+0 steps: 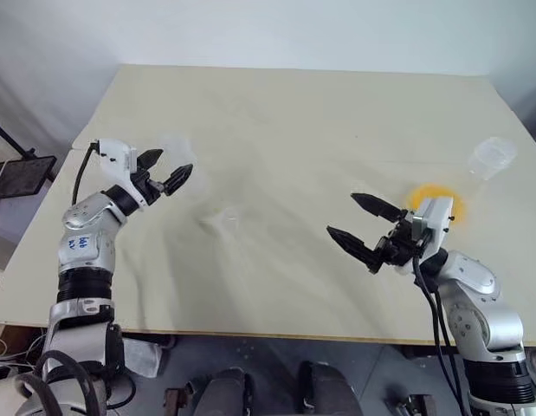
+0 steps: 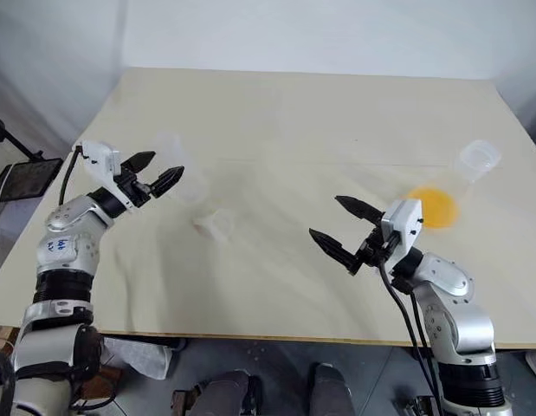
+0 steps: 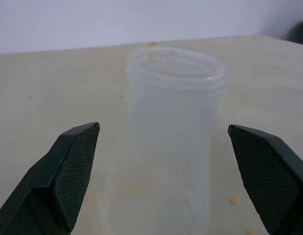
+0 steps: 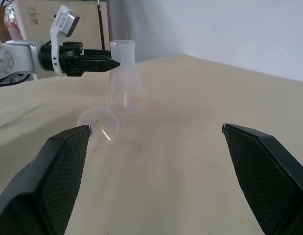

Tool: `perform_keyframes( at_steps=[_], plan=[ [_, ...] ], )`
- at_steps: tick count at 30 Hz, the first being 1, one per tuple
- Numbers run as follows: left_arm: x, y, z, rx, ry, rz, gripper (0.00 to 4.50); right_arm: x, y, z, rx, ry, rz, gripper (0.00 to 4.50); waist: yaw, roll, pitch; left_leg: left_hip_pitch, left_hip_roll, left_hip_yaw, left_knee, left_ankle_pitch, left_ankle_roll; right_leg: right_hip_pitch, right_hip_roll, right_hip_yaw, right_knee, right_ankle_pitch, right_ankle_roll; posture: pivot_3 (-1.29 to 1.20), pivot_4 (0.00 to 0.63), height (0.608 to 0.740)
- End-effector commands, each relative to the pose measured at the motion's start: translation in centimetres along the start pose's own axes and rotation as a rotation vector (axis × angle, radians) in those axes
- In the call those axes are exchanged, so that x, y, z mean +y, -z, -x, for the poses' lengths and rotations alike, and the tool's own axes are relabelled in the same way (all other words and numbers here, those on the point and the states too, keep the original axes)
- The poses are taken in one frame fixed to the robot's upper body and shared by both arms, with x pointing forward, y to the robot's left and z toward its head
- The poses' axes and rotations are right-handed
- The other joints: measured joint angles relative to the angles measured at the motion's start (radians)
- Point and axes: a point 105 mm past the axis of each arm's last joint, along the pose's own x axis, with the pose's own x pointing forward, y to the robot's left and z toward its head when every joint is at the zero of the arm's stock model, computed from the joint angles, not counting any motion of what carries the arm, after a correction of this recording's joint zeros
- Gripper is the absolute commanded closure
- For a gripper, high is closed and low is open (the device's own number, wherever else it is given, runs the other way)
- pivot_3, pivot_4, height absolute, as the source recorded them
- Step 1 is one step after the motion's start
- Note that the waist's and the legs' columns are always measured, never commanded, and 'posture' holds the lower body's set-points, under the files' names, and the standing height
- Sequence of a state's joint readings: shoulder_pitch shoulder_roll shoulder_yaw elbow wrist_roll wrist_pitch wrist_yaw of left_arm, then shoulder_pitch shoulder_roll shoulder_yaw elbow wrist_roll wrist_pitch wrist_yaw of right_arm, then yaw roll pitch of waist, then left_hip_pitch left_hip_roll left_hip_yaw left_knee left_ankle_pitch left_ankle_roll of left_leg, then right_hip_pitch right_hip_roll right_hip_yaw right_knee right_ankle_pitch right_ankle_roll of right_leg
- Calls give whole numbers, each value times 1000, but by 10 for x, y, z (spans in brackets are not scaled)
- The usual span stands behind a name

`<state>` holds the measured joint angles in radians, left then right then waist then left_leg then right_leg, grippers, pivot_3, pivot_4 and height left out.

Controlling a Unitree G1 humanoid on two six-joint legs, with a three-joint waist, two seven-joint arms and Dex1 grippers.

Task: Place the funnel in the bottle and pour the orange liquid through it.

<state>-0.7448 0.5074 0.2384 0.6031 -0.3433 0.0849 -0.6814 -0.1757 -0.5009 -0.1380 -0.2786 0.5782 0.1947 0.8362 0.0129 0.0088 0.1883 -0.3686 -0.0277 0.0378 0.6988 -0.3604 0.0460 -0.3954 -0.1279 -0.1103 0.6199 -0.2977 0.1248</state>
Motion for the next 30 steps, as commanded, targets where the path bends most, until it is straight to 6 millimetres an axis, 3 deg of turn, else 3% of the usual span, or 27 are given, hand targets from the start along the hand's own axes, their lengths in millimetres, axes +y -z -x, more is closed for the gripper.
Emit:
perform_keyframes(
  at_steps=[1, 10, 14, 18, 23, 25, 27, 30],
  plan=[
    [2, -12, -7, -48, -20, -16, 33, 5, -15, 2, -48, -3, 47, 0, 2, 0, 0, 0, 0, 0, 0, 0, 0, 0, 0, 0, 0, 0, 0, 0, 150, 740],
    [2, -18, -20, -101, -53, 33, 33, 7, -11, 2, -54, 19, 39, 0, 10, -1, 0, 0, 0, 0, 1, 0, 0, 0, 0, 0, 0, 0, 0, 0, 150, 740],
    [1, -23, -23, -101, -28, 22, 805, 5, -11, 3, -57, 37, 45, 0, 10, -1, 0, 0, 0, 0, 0, 0, 0, 0, 0, -1, 0, 0, 0, 0, 150, 740],
    [2, -22, -24, -79, -17, 8, 2019, 4, -11, 3, -65, 51, 45, 0, 10, -1, 0, 0, 0, 0, 1, 0, 1, 0, 0, -1, 0, 0, 0, 0, 150, 740],
    [-4, -31, -27, -87, 29, -39, 2115, 5, -12, 3, -69, 59, 54, 0, 10, -1, 0, 0, 0, 0, 0, 0, 1, 0, 0, -1, 0, 0, 0, 0, 150, 740],
    [-15, -54, -34, -148, 84, -54, 2115, 3, -13, 5, -70, 71, 60, 0, 11, -1, 1, -1, 0, 0, 0, 0, 1, 0, 0, -1, 0, 0, 0, 0, 150, 740],
    [-44, -84, -47, -213, 222, -106, 2115, 1, -18, 10, -74, 87, 85, 0, 14, -3, 2, -1, 0, 0, 1, 0, 1, 0, 0, -1, 0, 0, 0, 0, 150, 740],
    [-79, -91, -57, -198, 380, -170, 2115, -4, -30, 17, -102, 136, 134, 0, 17, -4, 2, -3, -3, -3, 2, 1, 1, 0, -1, -3, 0, 1, 1, 0, 150, 740]
  ],
)
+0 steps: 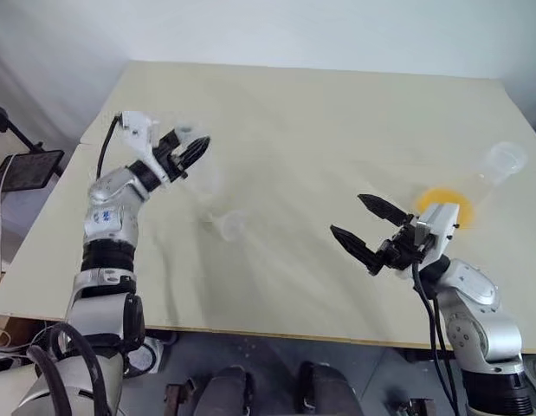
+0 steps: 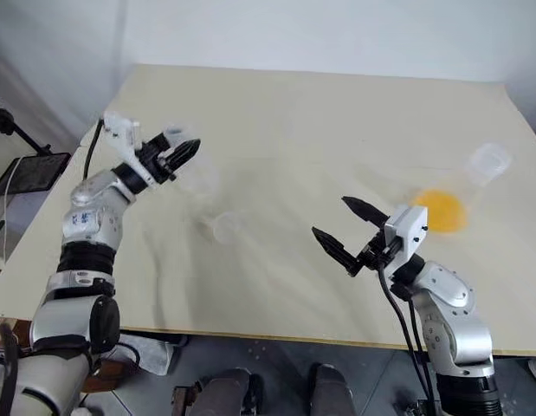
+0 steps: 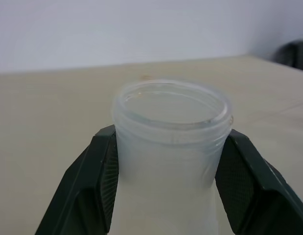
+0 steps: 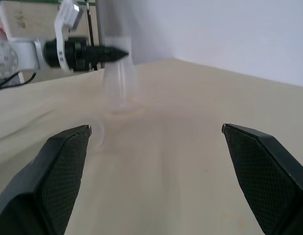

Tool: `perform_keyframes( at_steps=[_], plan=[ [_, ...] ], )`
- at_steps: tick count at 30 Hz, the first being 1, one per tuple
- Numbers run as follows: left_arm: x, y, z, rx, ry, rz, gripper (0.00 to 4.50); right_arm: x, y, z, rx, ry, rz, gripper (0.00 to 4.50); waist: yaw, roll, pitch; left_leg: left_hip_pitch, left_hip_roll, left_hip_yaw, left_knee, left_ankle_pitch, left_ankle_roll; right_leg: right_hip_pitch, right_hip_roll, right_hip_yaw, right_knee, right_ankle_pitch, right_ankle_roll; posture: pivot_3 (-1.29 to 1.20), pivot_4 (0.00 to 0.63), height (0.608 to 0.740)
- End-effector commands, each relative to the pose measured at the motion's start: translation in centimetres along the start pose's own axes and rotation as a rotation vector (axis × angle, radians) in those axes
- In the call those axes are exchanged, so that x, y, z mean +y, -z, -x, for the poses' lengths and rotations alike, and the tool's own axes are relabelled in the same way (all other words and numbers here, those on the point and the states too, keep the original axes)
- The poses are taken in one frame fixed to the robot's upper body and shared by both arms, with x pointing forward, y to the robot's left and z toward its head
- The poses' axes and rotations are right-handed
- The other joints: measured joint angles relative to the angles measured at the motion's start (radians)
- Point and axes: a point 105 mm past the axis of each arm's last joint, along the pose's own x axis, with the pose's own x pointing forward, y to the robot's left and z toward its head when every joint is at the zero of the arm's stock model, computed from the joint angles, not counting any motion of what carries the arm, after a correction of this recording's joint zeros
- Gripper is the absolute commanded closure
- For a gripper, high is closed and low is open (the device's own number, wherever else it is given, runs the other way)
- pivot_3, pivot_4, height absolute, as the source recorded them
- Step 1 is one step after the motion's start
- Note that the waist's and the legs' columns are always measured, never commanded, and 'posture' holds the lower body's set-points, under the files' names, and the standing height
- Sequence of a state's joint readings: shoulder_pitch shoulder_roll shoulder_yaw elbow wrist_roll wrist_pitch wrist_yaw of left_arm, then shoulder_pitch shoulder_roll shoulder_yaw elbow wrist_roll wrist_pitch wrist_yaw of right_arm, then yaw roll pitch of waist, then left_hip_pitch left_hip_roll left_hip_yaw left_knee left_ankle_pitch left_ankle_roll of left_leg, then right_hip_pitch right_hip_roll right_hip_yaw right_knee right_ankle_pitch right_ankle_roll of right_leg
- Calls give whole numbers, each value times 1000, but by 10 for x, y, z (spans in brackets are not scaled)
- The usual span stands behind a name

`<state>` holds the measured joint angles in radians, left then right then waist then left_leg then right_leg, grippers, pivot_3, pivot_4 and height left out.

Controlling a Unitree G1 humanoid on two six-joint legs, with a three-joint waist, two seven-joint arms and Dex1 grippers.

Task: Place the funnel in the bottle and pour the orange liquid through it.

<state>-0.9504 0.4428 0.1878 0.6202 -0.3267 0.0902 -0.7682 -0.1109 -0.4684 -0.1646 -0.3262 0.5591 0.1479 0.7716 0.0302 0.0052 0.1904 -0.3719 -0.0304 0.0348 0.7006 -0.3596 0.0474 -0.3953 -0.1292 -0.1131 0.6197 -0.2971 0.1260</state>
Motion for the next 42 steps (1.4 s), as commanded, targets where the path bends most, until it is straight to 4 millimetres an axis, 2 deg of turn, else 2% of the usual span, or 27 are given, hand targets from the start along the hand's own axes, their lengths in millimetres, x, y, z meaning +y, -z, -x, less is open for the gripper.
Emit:
perform_keyframes(
  at_steps=[1, 3, 6, 12, 16, 26, 28, 33, 38, 42],
  plan=[
    [-46, -32, -29, -56, 235, -122, 2115, -8, -32, 11, -85, 78, 115, 0, -1, 0, 0, 0, -1, 0, 0, 0, 0, 0, -1, 0, 0, 0, 0, 0, 150, 740],
    [-75, -29, -43, -71, 357, -76, 2115, -6, -35, 22, -71, 123, 128, 0, -2, 1, -1, 2, -3, 1, -1, 0, 1, 1, -2, 1, 0, 1, 1, 0, 150, 740],
    [-106, -14, -60, -53, 476, -33, 2115, 1, -33, 41, -21, 170, 137, 0, 2, 1, -1, 2, -3, 0, -2, 0, 1, 3, -1, 0, -2, 1, 1, 0, 150, 740],
    [-138, 10, -86, -24, 531, -7, 2115, 6, -34, 75, 31, 340, 159, 0, -6, 1, -1, 2, -1, 5, -2, 2, 3, 2, 0, 2, -4, 0, 2, 0, 150, 740],
    [-157, 23, -87, -5, 601, -20, 2115, 17, -35, 80, 35, 373, 150, 0, -5, 1, -1, 3, -1, 6, -2, 2, 3, 2, 0, 3, -4, 0, 2, 0, 150, 740],
    [-159, 37, -89, 31, 601, -32, 2115, 27, -35, 72, 26, 359, 130, 0, -2, 1, -1, 2, -1, 6, -2, 2, 3, 2, -1, 3, -6, 0, 2, 0, 150, 740],
    [-160, 39, -88, 37, 607, -18, 1400, 26, -35, 70, 26, 348, 129, 0, -1, 1, -1, 2, -1, 6, -2, 2, 4, 2, -1, 3, -6, 1, 2, 0, 150, 740],
    [-161, 40, -83, 44, 640, 40, 12, 25, -34, 66, 27, 328, 126, 0, -1, 1, -1, 1, -2, 6, -2, 2, 4, 2, -1, 3, -7, 1, 2, 0, 150, 740],
    [-147, 33, -73, 10, 628, 54, 12, 23, -33, 62, 31, 293, 119, 0, -3, 1, -1, 1, -2, 5, -2, 2, 4, 2, -1, 3, -6, 1, 2, 0, 150, 740],
    [-126, 24, -59, -29, 605, 33, 12, 21, -33, 58, 40, 228, 108, 0, -5, 1, -1, 2, -1, 5, -2, 2, 4, 2, -1, 3, -6, 1, 2, 0, 150, 740]
  ],
)
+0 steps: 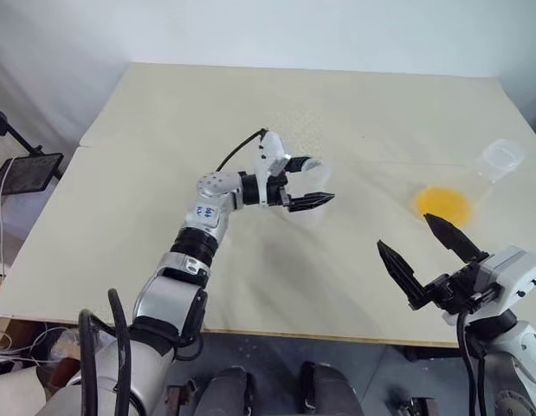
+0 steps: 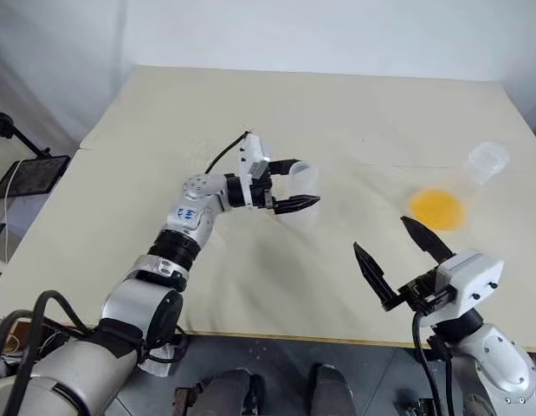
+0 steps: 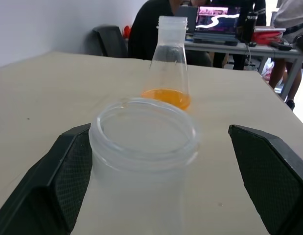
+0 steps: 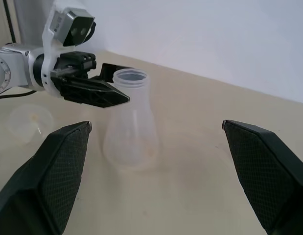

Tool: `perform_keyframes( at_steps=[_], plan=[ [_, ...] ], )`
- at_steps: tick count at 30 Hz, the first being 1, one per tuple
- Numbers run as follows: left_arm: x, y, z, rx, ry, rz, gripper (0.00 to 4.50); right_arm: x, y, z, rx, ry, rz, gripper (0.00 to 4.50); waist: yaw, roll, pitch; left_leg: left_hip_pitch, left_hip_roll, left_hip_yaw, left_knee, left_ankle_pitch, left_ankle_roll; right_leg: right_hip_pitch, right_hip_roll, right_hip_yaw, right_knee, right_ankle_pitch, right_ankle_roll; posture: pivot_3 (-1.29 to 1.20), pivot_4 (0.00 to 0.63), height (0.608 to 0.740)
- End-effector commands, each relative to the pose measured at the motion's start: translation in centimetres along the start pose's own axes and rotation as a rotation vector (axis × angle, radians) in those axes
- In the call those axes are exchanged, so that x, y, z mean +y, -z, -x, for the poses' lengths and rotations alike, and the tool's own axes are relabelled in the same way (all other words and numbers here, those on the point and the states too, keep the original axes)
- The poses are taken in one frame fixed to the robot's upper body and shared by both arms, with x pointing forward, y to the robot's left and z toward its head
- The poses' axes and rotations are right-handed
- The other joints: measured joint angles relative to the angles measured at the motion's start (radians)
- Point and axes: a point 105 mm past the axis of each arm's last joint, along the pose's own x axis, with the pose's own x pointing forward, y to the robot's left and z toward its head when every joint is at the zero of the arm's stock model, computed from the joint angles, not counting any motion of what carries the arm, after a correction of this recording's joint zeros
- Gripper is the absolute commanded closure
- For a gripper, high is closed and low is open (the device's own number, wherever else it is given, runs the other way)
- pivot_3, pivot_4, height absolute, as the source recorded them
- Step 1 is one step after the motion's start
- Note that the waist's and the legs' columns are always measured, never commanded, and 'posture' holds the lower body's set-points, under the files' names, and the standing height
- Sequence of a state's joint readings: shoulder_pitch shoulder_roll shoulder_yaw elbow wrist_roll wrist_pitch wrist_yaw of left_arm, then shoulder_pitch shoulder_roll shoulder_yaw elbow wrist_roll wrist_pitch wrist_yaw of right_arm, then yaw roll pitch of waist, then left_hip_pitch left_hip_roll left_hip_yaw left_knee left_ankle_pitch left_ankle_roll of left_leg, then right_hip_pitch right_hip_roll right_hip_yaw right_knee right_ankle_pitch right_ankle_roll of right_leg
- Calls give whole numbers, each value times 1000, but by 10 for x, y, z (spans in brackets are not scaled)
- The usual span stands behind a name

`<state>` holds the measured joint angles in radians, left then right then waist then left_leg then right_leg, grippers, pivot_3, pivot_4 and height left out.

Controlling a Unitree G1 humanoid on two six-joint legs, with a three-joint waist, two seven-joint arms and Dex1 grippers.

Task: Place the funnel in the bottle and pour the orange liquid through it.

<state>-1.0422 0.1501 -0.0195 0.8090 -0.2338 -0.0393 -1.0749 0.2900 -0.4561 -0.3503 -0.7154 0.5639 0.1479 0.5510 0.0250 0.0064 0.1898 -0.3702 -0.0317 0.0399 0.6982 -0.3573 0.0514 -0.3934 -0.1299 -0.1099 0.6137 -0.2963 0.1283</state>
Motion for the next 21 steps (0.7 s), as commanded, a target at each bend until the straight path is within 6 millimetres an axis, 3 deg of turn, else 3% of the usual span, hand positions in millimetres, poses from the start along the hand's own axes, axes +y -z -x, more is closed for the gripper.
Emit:
perform_keyframes(
  at_steps=[1, 8, 14, 17, 21],
  plan=[
    [7, -23, 19, -73, -5, -62, 12, 0, -4, -2, -7, -65, -8, 0, 0, 0, 0, 0, 0, 0, 0, 0, 0, 0, 0, 0, 0, 0, 0, 0, 150, 740],
    [21, -50, 76, -136, -73, -152, 12, -5, -1, -13, 20, -217, -32, 0, 0, 0, 0, 0, 0, -1, 0, 0, 0, 0, 0, -1, 1, 0, 0, 0, 150, 740],
    [24, -39, 148, -33, -253, -158, 12, -3, 4, -27, 18, -336, -61, 0, -3, 0, 0, 1, 0, -2, 0, 0, 0, 0, -1, -1, 3, 0, 0, 0, 150, 740],
    [19, -34, 174, 0, -332, -155, 12, 1, 3, -32, -2, -382, -70, 0, -5, 0, 0, 1, 0, -3, 0, 0, 0, 0, -1, -1, 4, 0, 0, 0, 150, 740],
    [-12, -19, 257, 89, -586, -111, 12, 20, 3, -46, -21, -529, -107, 0, -26, 0, 0, 2, 0, -3, 0, 0, 0, 0, -3, 3, 4, 0, 0, 0, 150, 740]
  ],
)
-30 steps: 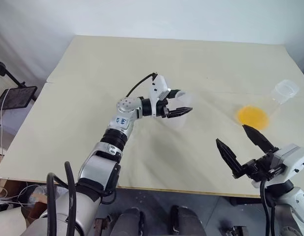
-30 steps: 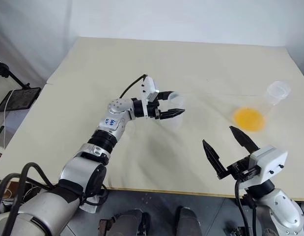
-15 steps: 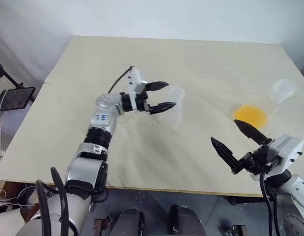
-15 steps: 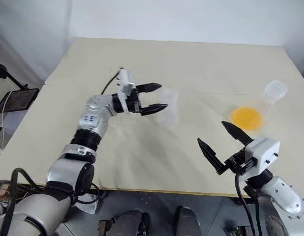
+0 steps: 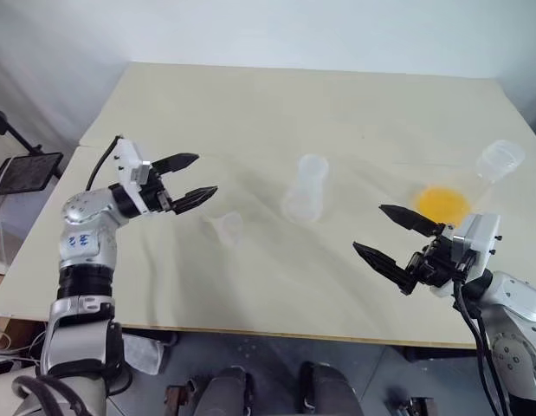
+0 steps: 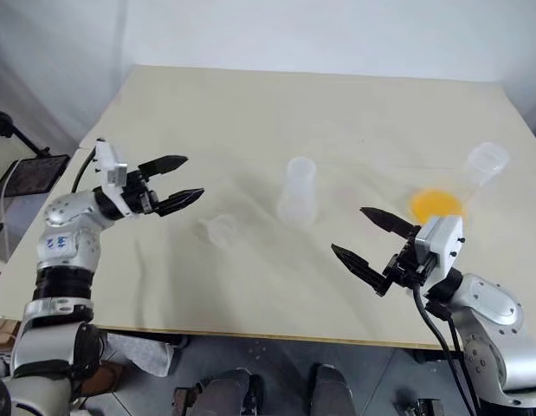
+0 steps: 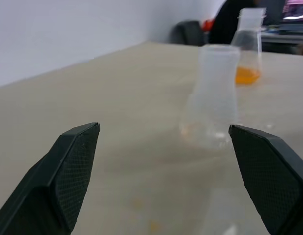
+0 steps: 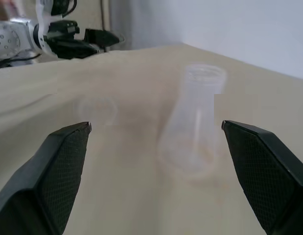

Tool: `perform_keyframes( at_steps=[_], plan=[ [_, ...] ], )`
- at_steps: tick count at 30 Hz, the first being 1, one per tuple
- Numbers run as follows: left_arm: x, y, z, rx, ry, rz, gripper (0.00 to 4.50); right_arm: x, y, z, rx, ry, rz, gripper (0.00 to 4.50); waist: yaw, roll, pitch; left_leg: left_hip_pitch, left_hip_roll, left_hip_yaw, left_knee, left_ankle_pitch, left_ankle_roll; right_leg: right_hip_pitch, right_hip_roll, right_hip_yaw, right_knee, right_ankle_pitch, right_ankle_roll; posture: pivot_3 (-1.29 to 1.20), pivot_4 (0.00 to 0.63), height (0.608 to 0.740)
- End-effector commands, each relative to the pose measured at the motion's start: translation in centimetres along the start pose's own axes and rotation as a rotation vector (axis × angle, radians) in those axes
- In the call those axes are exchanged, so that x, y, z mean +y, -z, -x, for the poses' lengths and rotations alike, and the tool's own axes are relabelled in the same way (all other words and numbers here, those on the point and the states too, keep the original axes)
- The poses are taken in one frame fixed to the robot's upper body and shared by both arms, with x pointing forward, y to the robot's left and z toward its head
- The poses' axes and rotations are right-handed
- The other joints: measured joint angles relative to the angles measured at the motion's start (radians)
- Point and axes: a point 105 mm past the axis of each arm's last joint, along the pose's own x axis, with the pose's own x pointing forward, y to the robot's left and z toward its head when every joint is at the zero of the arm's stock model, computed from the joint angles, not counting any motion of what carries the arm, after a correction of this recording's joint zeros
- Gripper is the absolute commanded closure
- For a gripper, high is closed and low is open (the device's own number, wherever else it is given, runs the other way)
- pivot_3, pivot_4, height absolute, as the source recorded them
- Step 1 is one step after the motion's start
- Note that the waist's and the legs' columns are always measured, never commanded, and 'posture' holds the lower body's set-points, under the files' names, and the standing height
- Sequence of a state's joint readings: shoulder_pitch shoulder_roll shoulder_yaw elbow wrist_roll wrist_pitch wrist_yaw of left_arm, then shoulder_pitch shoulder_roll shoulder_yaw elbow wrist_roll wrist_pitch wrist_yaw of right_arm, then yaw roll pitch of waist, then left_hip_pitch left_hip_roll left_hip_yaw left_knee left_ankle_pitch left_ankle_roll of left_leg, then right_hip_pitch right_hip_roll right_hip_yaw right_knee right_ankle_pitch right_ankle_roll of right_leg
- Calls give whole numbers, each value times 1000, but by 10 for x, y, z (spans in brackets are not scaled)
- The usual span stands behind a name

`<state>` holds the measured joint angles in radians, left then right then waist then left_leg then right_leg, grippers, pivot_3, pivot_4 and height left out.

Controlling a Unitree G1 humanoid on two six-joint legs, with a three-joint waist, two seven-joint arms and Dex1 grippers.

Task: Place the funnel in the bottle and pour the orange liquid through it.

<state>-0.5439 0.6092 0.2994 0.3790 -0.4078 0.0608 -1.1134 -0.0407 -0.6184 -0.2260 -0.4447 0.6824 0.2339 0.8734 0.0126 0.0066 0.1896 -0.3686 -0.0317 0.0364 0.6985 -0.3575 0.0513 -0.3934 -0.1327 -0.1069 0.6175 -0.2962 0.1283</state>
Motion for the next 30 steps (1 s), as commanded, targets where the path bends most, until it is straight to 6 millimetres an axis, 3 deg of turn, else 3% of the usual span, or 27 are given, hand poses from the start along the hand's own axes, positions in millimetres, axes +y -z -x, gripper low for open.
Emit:
perform_keyframes(
  at_steps=[1, 3, 6, 9, 12, 16, 22, 24, 30],
  plan=[
    [6, -7, 64, 32, -201, -23, 12, 12, -3, -11, -22, -124, -24, 0, -16, 0, 0, 1, 1, 0, -1, 0, -1, 0, 0, 2, 0, 0, 0, 0, 150, 740],
    [0, -2, 107, 83, -325, 0, 12, 22, -2, -17, -14, -217, -44, 0, -16, 0, 0, 0, 2, -3, -1, -1, -2, 0, -1, 2, -1, 0, -1, 0, 150, 740],
    [-16, 3, 145, 153, -417, 30, 12, 31, 2, -21, 4, -303, -62, 0, -8, 0, 0, -1, 4, -4, -1, -2, -3, 2, -3, 2, -5, -1, -1, 0, 150, 740],
    [-34, 10, 164, 211, -436, 76, 12, 30, 6, -19, 32, -331, -50, 0, 11, 0, 0, 0, 4, -6, 0, -2, -3, 4, -4, 1, -7, 0, -1, 0, 150, 740],
    [-48, 12, 168, 242, -438, 98, 12, 21, 9, -17, 48, -315, -33, 0, 14, -1, 0, 0, 3, -6, 1, -3, -3, 5, -6, 1, -11, 0, -2, 0, 150, 740],
    [-64, 15, 144, 230, -375, 125, 12, 16, 10, -14, 57, -295, -25, 0, 11, 0, 0, 0, 3, -5, 0, -3, -4, 4, -7, 2, -10, -1, -2, 0, 150, 740],
    [-87, 18, 79, 214, -240, 168, 12, 14, 13, -8, 68, -253, -32, 0, 10, 0, 0, 0, 3, -4, -1, -3, -4, 3, -6, 2, -6, -1, -2, 0, 150, 740],
    [-85, 19, 59, 217, -248, 167, 12, 18, 13, -4, 76, -263, -69, 0, 12, 1, 0, 0, 3, -4, -1, -3, -4, 3, -5, 2, -6, -1, -2, 0, 150, 740],
    [-66, 27, 24, 221, -326, 154, 12, 24, 14, 0, 86, -238, -86, 0, 11, 1, 0, 0, 5, -2, -1, -3, -4, 2, -1, 3, -6, -1, -2, 0, 150, 740]
  ],
)
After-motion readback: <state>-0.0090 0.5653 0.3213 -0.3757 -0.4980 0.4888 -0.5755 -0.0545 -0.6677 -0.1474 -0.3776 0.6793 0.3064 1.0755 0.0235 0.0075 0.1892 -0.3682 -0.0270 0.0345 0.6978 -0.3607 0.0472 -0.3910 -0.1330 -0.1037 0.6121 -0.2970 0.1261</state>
